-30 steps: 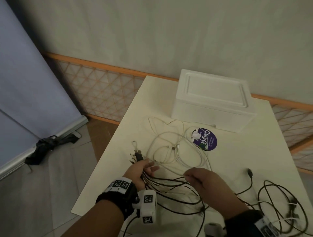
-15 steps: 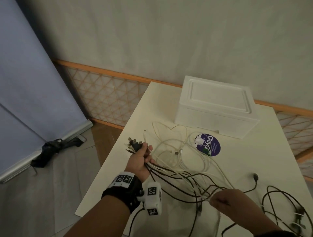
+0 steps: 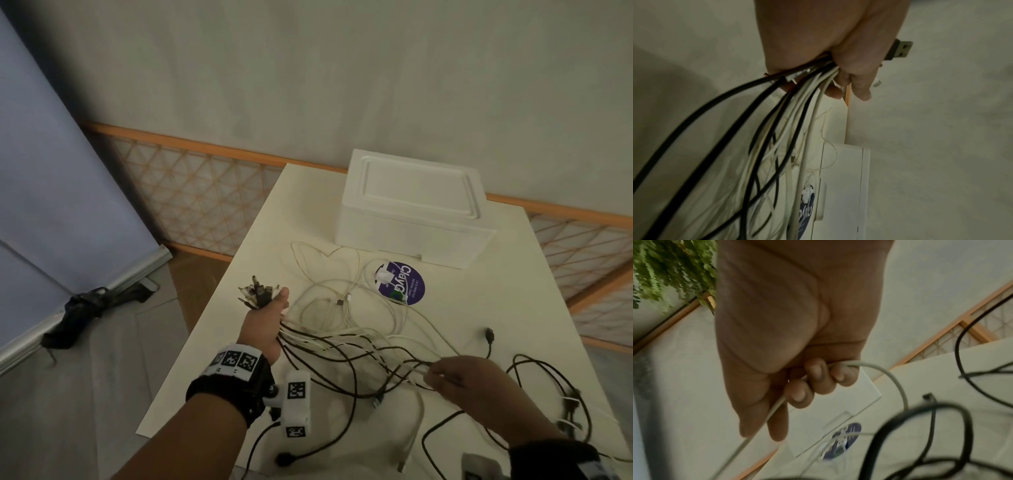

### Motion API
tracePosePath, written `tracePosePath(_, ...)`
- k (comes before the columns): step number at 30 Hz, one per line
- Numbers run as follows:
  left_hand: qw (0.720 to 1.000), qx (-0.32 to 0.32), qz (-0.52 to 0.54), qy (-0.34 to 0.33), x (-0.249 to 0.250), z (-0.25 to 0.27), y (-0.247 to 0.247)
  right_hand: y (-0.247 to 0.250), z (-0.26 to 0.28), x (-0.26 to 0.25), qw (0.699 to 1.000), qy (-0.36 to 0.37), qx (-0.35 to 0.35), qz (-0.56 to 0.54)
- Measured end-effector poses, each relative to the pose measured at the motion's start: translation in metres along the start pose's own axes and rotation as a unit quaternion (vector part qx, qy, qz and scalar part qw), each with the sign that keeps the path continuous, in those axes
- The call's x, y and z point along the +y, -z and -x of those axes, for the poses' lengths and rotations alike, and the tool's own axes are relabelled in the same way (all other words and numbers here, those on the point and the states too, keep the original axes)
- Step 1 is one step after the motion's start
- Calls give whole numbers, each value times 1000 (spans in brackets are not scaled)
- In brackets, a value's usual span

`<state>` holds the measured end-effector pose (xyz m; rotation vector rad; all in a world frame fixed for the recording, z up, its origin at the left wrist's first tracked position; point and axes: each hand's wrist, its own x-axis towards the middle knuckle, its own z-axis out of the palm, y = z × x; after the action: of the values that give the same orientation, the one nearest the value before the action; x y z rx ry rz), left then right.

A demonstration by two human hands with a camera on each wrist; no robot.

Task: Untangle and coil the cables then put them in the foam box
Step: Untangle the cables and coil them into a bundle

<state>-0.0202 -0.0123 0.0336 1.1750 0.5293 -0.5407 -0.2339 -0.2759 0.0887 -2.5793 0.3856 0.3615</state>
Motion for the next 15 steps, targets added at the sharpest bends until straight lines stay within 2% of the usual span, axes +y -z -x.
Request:
tracePosePath(2,999,6,32,-1,1,2,3,11,4,9,998,-14,56,40)
tracePosePath(5,988,27,149,3,8,5,11,31,17,27,976,-48,203,71)
tracePosePath(9,989,40,143,4,10,6,30,47,29,43,937,-10,347,35)
tracePosePath(11,993,25,115,8,7,5,35,45,27,43,926,13,376,35)
tracePosePath(12,995,11,99,9,7,6,34,42,24,41,927,-1,374,37)
tracePosePath(14,997,-33,63,16,6,12,27,31,16,29,935,-45,351,15)
tracePosePath(15,997,-58,42,22,6,17,22,25,12,19,941,-41,336,-2)
